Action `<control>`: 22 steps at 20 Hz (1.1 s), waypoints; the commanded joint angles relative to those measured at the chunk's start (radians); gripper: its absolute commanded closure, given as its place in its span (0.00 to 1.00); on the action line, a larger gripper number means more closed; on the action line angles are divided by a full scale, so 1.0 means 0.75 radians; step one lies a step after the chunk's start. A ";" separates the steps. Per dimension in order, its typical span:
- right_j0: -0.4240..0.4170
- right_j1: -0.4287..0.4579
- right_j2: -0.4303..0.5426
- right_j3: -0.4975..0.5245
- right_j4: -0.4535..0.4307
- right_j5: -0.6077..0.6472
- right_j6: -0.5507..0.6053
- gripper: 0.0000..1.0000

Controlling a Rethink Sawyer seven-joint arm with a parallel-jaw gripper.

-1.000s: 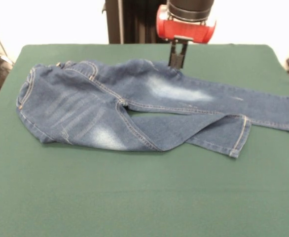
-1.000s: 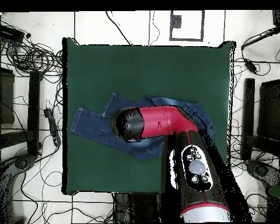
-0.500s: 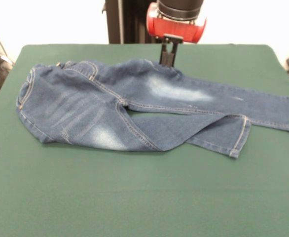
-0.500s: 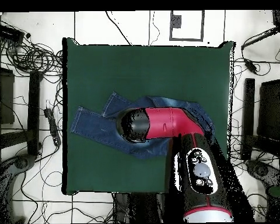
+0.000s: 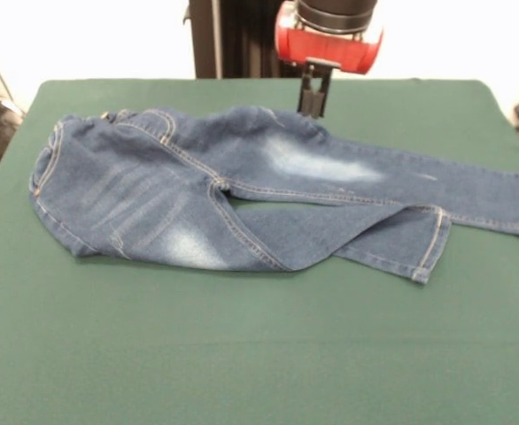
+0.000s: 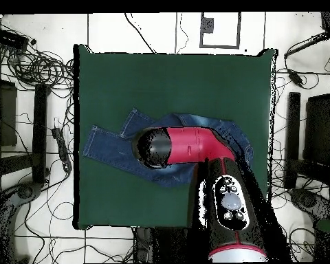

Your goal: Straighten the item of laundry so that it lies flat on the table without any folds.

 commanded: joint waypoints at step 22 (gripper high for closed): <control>0.059 0.412 -0.008 -0.233 0.065 -0.214 0.228 1.00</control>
